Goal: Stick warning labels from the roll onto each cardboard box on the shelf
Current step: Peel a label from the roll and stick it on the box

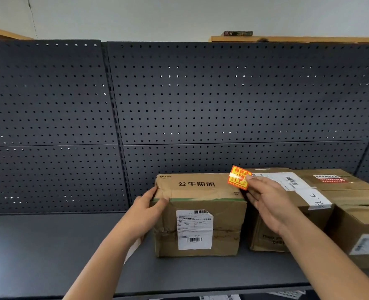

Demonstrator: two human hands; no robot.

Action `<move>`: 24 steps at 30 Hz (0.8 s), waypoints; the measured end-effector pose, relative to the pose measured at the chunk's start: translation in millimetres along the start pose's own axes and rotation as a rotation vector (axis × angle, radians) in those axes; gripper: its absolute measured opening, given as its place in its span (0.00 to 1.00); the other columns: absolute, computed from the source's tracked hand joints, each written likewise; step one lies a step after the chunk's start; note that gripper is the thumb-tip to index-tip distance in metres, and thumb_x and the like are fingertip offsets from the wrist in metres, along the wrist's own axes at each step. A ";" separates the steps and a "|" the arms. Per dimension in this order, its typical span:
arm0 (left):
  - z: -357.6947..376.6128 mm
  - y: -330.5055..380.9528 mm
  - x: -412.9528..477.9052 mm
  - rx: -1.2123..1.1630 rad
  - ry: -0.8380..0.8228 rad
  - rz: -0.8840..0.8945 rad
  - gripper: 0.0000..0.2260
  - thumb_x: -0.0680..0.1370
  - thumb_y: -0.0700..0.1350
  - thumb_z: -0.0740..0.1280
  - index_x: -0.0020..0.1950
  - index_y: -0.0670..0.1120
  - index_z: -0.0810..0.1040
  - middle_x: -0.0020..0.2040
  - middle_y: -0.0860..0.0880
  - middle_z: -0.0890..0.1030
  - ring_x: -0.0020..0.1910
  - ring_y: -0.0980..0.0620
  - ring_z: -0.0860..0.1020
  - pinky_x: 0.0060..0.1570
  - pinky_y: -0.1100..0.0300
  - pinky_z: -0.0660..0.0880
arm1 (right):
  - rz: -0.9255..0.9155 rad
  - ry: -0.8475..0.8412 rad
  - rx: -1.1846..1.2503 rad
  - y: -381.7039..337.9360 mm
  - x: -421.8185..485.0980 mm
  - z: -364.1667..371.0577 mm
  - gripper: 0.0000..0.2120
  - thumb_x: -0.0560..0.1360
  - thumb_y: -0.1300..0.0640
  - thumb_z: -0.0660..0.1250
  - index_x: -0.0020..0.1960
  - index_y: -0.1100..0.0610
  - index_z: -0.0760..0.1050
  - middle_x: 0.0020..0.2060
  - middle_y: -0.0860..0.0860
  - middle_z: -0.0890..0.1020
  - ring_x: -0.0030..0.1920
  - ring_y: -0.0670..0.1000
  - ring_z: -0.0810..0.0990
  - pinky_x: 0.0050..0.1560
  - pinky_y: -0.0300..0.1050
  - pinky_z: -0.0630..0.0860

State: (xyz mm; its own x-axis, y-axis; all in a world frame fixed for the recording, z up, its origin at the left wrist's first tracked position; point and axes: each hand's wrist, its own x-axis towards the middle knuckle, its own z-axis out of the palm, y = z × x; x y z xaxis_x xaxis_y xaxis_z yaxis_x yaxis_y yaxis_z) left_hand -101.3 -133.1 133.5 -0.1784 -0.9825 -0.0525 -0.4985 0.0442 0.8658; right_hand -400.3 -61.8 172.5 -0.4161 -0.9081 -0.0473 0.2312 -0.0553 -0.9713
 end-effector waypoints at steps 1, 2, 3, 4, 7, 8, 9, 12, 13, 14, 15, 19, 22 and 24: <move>-0.3 2.2 -1.4 0.055 0.014 0.000 0.36 0.77 0.72 0.61 0.82 0.60 0.60 0.72 0.51 0.73 0.67 0.50 0.75 0.69 0.49 0.73 | -0.020 0.002 -0.001 -1.4 -2.4 0.0 0.04 0.83 0.59 0.66 0.54 0.59 0.79 0.56 0.55 0.85 0.63 0.52 0.80 0.73 0.49 0.70; 1.2 3.9 -2.6 0.126 0.043 0.015 0.35 0.78 0.70 0.61 0.82 0.58 0.60 0.72 0.51 0.72 0.67 0.49 0.74 0.68 0.50 0.73 | -0.044 0.002 0.000 -3.2 -4.5 -0.2 0.03 0.83 0.59 0.67 0.51 0.58 0.78 0.54 0.54 0.86 0.63 0.52 0.81 0.72 0.48 0.71; 4.0 6.3 -5.2 0.221 0.088 0.039 0.33 0.80 0.67 0.60 0.82 0.56 0.60 0.73 0.50 0.70 0.68 0.47 0.72 0.68 0.50 0.72 | -0.070 -0.005 0.003 -5.3 -6.2 -0.2 0.03 0.82 0.60 0.67 0.50 0.58 0.78 0.53 0.54 0.86 0.62 0.52 0.81 0.71 0.48 0.72; 7.8 11.3 -10.5 0.324 0.145 0.088 0.31 0.82 0.64 0.60 0.82 0.55 0.60 0.74 0.50 0.69 0.71 0.45 0.69 0.70 0.49 0.69 | -0.092 -0.018 0.005 -7.5 -7.2 -0.6 0.03 0.82 0.60 0.67 0.49 0.58 0.78 0.53 0.54 0.86 0.62 0.53 0.82 0.70 0.49 0.73; 20.0 28.7 -24.8 0.427 0.293 0.327 0.28 0.83 0.58 0.61 0.82 0.53 0.63 0.74 0.53 0.68 0.74 0.47 0.63 0.74 0.49 0.64 | -0.118 -0.103 0.019 -14.7 -8.3 -1.5 0.03 0.81 0.60 0.69 0.50 0.58 0.78 0.54 0.56 0.87 0.59 0.55 0.83 0.63 0.52 0.78; 23.6 34.0 -26.5 0.385 0.305 0.404 0.25 0.83 0.56 0.62 0.80 0.54 0.66 0.73 0.56 0.69 0.74 0.51 0.63 0.75 0.49 0.64 | -0.118 -0.126 0.012 -17.4 -8.3 -1.6 0.02 0.81 0.60 0.69 0.50 0.58 0.78 0.53 0.57 0.87 0.57 0.55 0.84 0.59 0.52 0.80; 27.4 41.2 -28.7 0.328 0.297 0.472 0.23 0.83 0.55 0.62 0.78 0.54 0.69 0.71 0.59 0.70 0.73 0.55 0.64 0.74 0.50 0.66 | -0.117 -0.143 -0.002 -20.0 -8.4 -1.4 0.02 0.81 0.60 0.69 0.50 0.58 0.77 0.52 0.57 0.87 0.54 0.55 0.84 0.55 0.51 0.80; 42.0 62.1 -33.5 0.132 0.193 0.563 0.17 0.85 0.53 0.62 0.73 0.56 0.74 0.66 0.66 0.74 0.68 0.67 0.68 0.68 0.61 0.71 | -0.114 -0.186 -0.052 -25.1 -8.6 -0.9 0.02 0.81 0.61 0.69 0.49 0.57 0.77 0.46 0.56 0.87 0.45 0.51 0.82 0.44 0.45 0.77; 47.2 68.7 -35.0 0.081 0.152 0.570 0.16 0.85 0.53 0.62 0.72 0.56 0.74 0.65 0.66 0.75 0.67 0.68 0.71 0.65 0.66 0.72 | -0.111 -0.203 -0.066 -25.8 -8.2 -1.9 0.03 0.81 0.61 0.68 0.48 0.57 0.77 0.44 0.55 0.87 0.43 0.50 0.82 0.42 0.44 0.76; 52.3 74.3 -35.5 0.037 0.118 0.570 0.15 0.85 0.54 0.62 0.72 0.57 0.75 0.64 0.65 0.76 0.65 0.69 0.72 0.62 0.70 0.72 | -0.105 -0.222 -0.080 -26.3 -7.2 -3.6 0.03 0.81 0.61 0.69 0.48 0.57 0.77 0.43 0.54 0.87 0.42 0.50 0.81 0.40 0.43 0.75; 57.2 79.2 -35.1 -0.006 0.084 0.560 0.14 0.85 0.54 0.62 0.71 0.57 0.75 0.63 0.65 0.78 0.64 0.69 0.73 0.60 0.72 0.73 | -0.097 -0.247 -0.093 -26.5 -6.1 -5.9 0.02 0.80 0.60 0.69 0.49 0.57 0.77 0.43 0.55 0.86 0.42 0.50 0.81 0.40 0.43 0.74; 72.6 95.8 -26.4 -0.226 -0.002 0.506 0.10 0.84 0.53 0.66 0.62 0.55 0.81 0.55 0.59 0.84 0.56 0.64 0.80 0.55 0.69 0.77 | -0.071 -0.303 -0.119 -25.6 -4.0 -12.9 0.03 0.78 0.60 0.72 0.49 0.58 0.78 0.45 0.57 0.85 0.41 0.51 0.80 0.39 0.44 0.72; 82.9 102.5 -21.1 -0.355 -0.011 0.451 0.06 0.82 0.51 0.70 0.57 0.53 0.85 0.51 0.55 0.86 0.52 0.59 0.82 0.52 0.65 0.79 | -0.092 -0.279 -0.129 -22.9 -3.7 -13.9 0.04 0.77 0.61 0.73 0.49 0.59 0.79 0.45 0.58 0.84 0.42 0.52 0.79 0.37 0.42 0.72; 87.5 104.0 -17.0 -0.400 0.009 0.416 0.05 0.80 0.47 0.73 0.55 0.51 0.84 0.50 0.53 0.86 0.51 0.57 0.83 0.50 0.62 0.81 | -0.102 -0.279 -0.111 -23.1 -2.7 -15.4 0.04 0.77 0.62 0.73 0.48 0.59 0.79 0.46 0.59 0.85 0.44 0.52 0.79 0.36 0.40 0.73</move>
State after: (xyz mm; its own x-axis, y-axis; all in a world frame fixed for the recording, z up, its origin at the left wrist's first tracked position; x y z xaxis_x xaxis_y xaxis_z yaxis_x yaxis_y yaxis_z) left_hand -224.4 -96.0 180.8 -0.2829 -0.8987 0.3350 -0.0277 0.3568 0.9338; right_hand -418.1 -51.7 191.4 -0.1714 -0.9799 0.1026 0.0967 -0.1203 -0.9880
